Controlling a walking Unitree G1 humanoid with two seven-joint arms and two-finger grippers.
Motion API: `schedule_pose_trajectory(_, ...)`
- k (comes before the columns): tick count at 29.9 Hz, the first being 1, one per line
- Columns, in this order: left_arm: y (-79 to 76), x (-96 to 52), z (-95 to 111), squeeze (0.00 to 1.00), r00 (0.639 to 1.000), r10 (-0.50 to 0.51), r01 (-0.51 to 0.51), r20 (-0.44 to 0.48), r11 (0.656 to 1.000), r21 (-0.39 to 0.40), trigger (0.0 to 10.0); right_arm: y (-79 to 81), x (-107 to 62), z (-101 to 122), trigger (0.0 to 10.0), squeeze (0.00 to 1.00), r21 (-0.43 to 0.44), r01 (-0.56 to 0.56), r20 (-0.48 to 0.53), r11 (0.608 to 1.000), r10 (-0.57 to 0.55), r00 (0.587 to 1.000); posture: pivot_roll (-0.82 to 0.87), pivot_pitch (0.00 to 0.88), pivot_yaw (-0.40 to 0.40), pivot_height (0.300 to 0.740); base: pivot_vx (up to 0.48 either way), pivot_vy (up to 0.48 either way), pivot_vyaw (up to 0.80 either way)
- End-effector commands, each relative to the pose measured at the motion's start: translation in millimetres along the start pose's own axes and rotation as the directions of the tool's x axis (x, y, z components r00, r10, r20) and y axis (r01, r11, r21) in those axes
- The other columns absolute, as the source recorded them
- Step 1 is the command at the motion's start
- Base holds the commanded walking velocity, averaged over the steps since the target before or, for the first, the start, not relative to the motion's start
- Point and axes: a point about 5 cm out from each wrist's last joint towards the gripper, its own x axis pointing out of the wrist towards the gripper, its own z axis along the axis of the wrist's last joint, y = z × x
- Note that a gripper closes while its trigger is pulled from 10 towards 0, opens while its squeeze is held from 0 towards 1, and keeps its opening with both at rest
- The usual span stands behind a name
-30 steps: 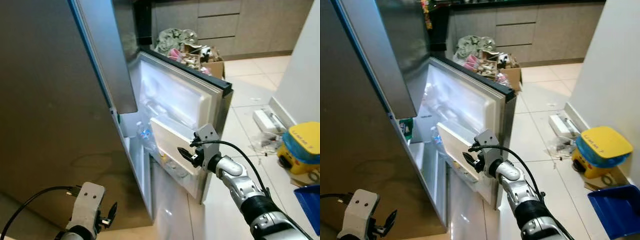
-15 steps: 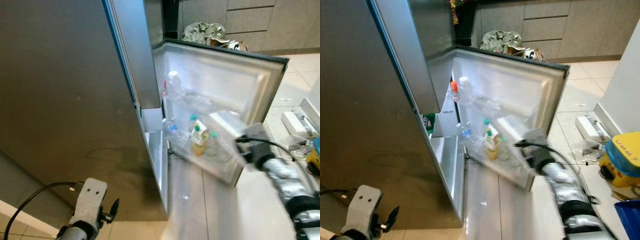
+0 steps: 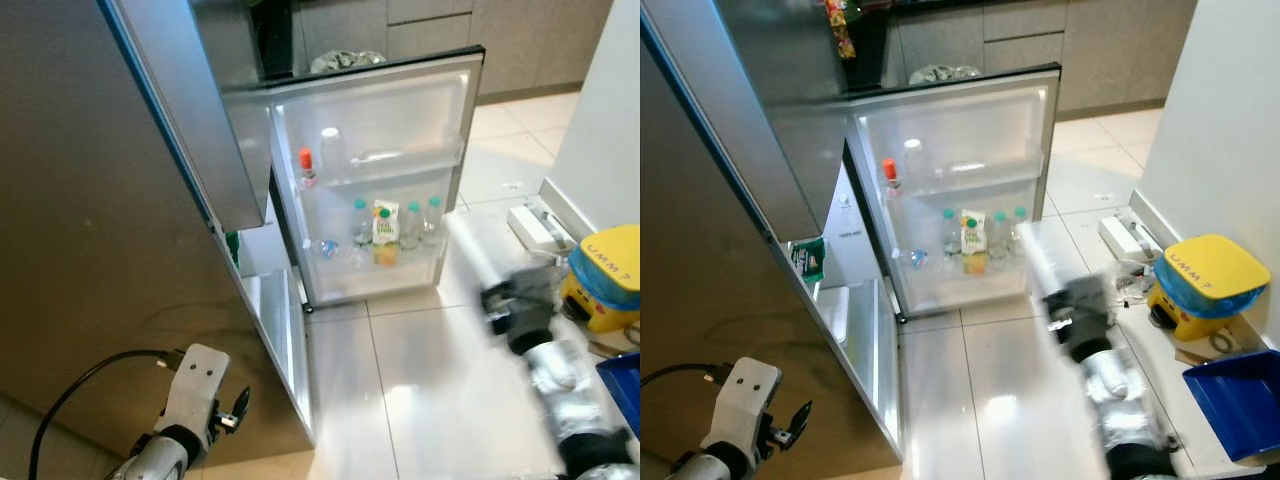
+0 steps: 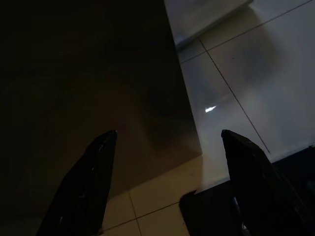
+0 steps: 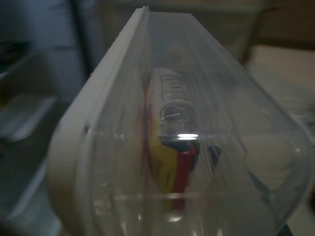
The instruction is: Restocking fridge
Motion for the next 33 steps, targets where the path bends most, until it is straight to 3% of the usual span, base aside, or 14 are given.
schedule_pose_trajectory(1,2.5,-1.4,-11.6,0.00,0.998,0.024,-0.023,-0.061,1.000,0.007,10.0,6.8,-2.1,3.6,10.0,0.00,0.000,-0.003,0.042,1.000,0.003,0.999,0.01,0.137,0.117,0.740,0.000,0.000,0.00)
schedule_pose_trajectory(3,0.3,-1.8,-16.0,0.00,0.996,0.027,-0.025,-0.086,1.000,0.015,10.0,28.5,-11.9,-9.6,10.0,0.00,0.040,-0.031,0.015,0.999,0.031,0.999,0.01,0.142,0.108,0.740,0.000,0.000,0.00)
schedule_pose_trajectory(7,-2.5,-3.9,-20.7,0.00,0.995,0.031,-0.029,-0.094,0.999,0.024,10.0,45.5,-21.5,-18.8,10.0,0.00,0.106,-0.033,-0.010,0.994,0.034,0.999,0.01,0.148,0.097,0.740,0.000,0.000,0.00)
schedule_pose_trajectory(10,-6.8,-5.3,-27.2,0.00,0.994,0.031,-0.035,-0.104,0.999,-0.041,10.0,61.1,-31.2,-25.3,10.0,0.00,0.170,-0.012,-0.043,0.985,0.020,0.999,0.00,0.149,0.087,0.740,0.000,0.000,0.00)
schedule_pose_trajectory(16,-12.9,-2.0,-32.8,0.00,0.992,0.053,-0.070,-0.111,0.985,-0.157,10.0,82.9,-43.1,-30.4,10.0,0.00,0.206,-0.045,-0.069,0.977,0.061,0.996,-0.03,0.151,0.070,0.740,0.000,0.000,0.00)
schedule_pose_trajectory(23,-22.4,7.2,-39.0,0.00,0.993,0.047,-0.065,-0.111,0.986,-0.157,10.0,93.1,-58.4,-51.8,10.0,0.00,0.189,-0.050,-0.165,0.981,0.082,0.983,-0.05,0.147,0.063,0.740,0.000,0.000,0.00)
schedule_pose_trajectory(24,-23.5,10.5,-43.4,0.00,0.991,0.048,-0.068,-0.123,0.985,-0.160,10.0,95.8,-67.2,-68.4,10.0,0.00,0.180,-0.055,-0.244,0.982,0.099,0.965,-0.05,0.145,0.061,0.740,0.000,0.000,0.00)
schedule_pose_trajectory(27,-20.3,14.4,-47.1,0.00,0.989,0.071,-0.091,-0.134,0.984,-0.154,10.0,96.0,-76.4,-84.6,10.0,0.00,0.152,-0.051,-0.318,0.987,0.097,0.943,-0.05,0.141,0.059,0.740,0.000,0.000,0.00)
schedule_pose_trajectory(30,-16.9,20.3,-54.2,0.00,0.985,0.083,-0.096,-0.152,0.992,-0.079,10.0,92.1,-93.0,-107.1,10.0,0.00,0.117,-0.043,-0.423,0.992,0.089,0.902,-0.05,0.135,0.055,0.740,0.000,0.000,0.00)
schedule_pose_trajectory(33,-14.4,21.1,-66.7,0.00,0.979,0.087,-0.099,-0.185,0.993,-0.057,10.0,87.5,-104.4,-118.7,10.0,0.00,0.101,-0.022,-0.480,0.995,0.068,0.875,-0.05,0.131,0.055,0.740,0.000,0.000,0.00)
